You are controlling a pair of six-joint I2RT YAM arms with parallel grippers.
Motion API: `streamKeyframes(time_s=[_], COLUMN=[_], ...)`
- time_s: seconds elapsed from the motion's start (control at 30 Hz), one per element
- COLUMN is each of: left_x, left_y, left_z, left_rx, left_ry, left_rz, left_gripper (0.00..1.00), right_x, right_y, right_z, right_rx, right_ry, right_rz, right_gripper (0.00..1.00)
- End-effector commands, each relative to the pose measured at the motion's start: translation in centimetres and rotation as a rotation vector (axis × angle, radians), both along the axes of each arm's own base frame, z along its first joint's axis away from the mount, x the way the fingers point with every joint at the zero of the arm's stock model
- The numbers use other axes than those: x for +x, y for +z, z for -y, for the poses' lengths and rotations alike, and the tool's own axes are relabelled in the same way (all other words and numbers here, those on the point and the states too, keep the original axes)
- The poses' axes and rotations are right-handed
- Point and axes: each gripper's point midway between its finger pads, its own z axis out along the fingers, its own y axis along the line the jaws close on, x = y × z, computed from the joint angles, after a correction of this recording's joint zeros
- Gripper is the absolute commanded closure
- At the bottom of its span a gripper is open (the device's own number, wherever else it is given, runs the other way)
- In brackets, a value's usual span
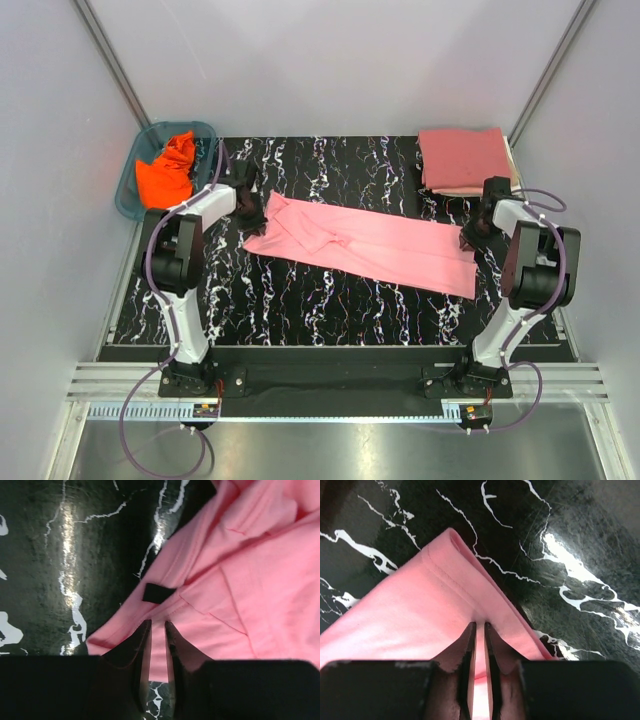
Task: Fold and stack the t-shirts
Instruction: Fold the tshirt
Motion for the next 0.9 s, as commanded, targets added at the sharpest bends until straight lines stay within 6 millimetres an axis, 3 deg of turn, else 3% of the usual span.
streamKeyframes(time_s=[0.0, 0.03, 0.17, 0.2, 0.3, 0.33, 0.4, 0.47, 0.5, 0.57, 0.6, 0.63, 0.7, 0.73, 0.77, 0.83, 0.87], left_x=[2.2, 2.5, 5.2, 5.3, 6.8, 7.9, 8.8, 10.4, 10.9, 11.4, 11.5, 11.9, 12.1, 12.6, 12.4, 13.0, 13.1], left_y=[0.0, -0.7, -0.1, -0.8, -1.4, -0.6, -0.1, 2.4, 4.1, 6.5, 8.1, 9.1, 10.6, 11.3, 11.6, 11.3, 11.0], left_z=[-1.3, -1.6, -1.9, -2.2, -3.6, -3.9, -4.2, -3.6, -3.4, -2.7, -2.6, -2.6, -1.7, -1.0, 0.8, 2.4, 3.1], left_rx=[0.08, 0.095, 0.085, 0.091, 0.1, 0.098, 0.082, 0.051, 0.037, 0.001, -0.005, -0.013, -0.057, -0.09, -0.174, -0.25, -0.26], left_ry=[0.039, 0.038, 0.037, 0.036, 0.054, 0.05, 0.046, 0.01, 0.004, -0.011, -0.006, 0.005, -0.017, -0.028, -0.077, -0.106, -0.119], left_rz=[0.057, 0.043, 0.058, 0.04, 0.026, 0.049, 0.056, 0.118, 0.153, 0.201, 0.231, 0.253, 0.283, 0.304, 0.305, 0.308, 0.304], left_gripper=[0.78, 0.78, 0.78, 0.78, 0.79, 0.79, 0.79, 0.77, 0.77, 0.77, 0.76, 0.76, 0.76, 0.75, 0.75, 0.75, 0.76], right_x=[-0.3, -0.1, 0.8, 1.3, 2.7, 3.4, 3.8, 5.0, 5.0, 5.8, 5.6, 6.4, 7.0, 7.2, 7.6, 8.0, 8.4], right_y=[2.6, 3.4, 7.5, 8.7, 10.6, 11.2, 10.9, 10.5, 10.5, 11.8, 11.7, 13.0, 12.8, 14.0, 13.3, 14.1, 13.1], right_z=[0.4, 0.0, -1.2, -1.8, -6.4, -7.8, -13.1, -16.7, -19.6, -23.5, -27.1, -28.7, -31.3, -33.4, -34.4, -36.7, -37.5], right_rx=[-0.026, -0.01, 0.032, 0.05, 0.154, 0.168, 0.21, 0.27, 0.303, 0.382, 0.452, 0.476, 0.513, 0.54, 0.557, 0.618, 0.639], right_ry=[0.011, 0.03, 0.064, 0.08, 0.203, 0.239, 0.363, 0.427, 0.49, 0.587, 0.68, 0.718, 0.761, 0.804, 0.823, 0.865, 0.878], right_rz=[0.043, 0.069, 0.195, 0.242, 0.324, 0.343, 0.331, 0.339, 0.347, 0.398, 0.406, 0.444, 0.448, 0.476, 0.477, 0.497, 0.495], right_gripper=[0.81, 0.8, 0.76, 0.76, 0.76, 0.76, 0.8, 0.87, 0.95, 1.0, 1.0, 1.0, 1.0, 1.0, 1.0, 1.0, 1.0])
